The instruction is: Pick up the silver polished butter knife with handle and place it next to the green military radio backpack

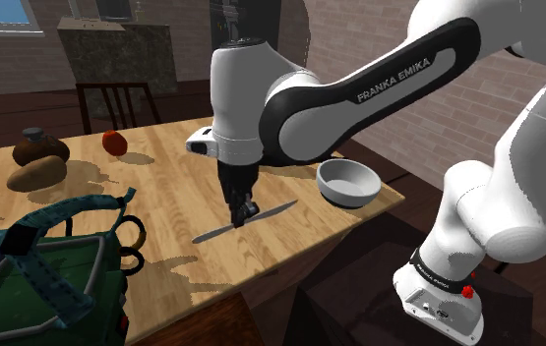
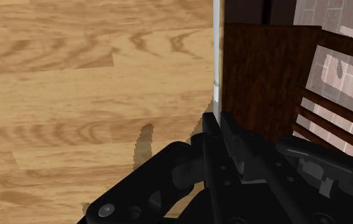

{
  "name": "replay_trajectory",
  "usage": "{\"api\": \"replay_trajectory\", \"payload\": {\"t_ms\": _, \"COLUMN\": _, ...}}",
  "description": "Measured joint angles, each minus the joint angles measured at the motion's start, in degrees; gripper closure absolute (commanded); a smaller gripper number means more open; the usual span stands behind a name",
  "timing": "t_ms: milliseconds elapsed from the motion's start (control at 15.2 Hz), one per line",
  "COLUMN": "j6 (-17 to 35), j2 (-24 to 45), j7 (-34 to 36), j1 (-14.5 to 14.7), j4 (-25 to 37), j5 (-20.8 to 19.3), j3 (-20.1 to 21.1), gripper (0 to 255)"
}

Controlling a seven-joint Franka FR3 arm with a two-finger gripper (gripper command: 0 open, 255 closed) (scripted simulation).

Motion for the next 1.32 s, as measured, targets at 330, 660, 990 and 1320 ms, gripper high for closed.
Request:
{"api": "replay_trajectory", "payload": {"t_ms": 330, "j6": 3.9, "j2": 2.0, "j7": 0.3, "j1": 0.0, "j4": -2.0, "j5": -0.5, "j3": 0.1, "gripper": 255}}
{"api": "replay_trajectory", "payload": {"t_ms": 660, "j6": 7.6, "j2": 4.0, "j7": 0.8, "j1": 0.1, "j4": -3.7, "j5": -1.0, "j3": 0.2, "gripper": 255}}
{"api": "replay_trajectory", "payload": {"t_ms": 990, "j6": 11.4, "j2": 6.4, "j7": 1.1, "j1": 0.1, "j4": -5.2, "j5": -1.7, "j3": 0.1, "gripper": 255}}
{"api": "replay_trajectory", "payload": {"t_ms": 1320, "j6": 15.1, "j2": 9.1, "j7": 1.8, "j1": 0.2, "j4": -6.2, "j5": -2.6, "j3": 0.1, "gripper": 255}}
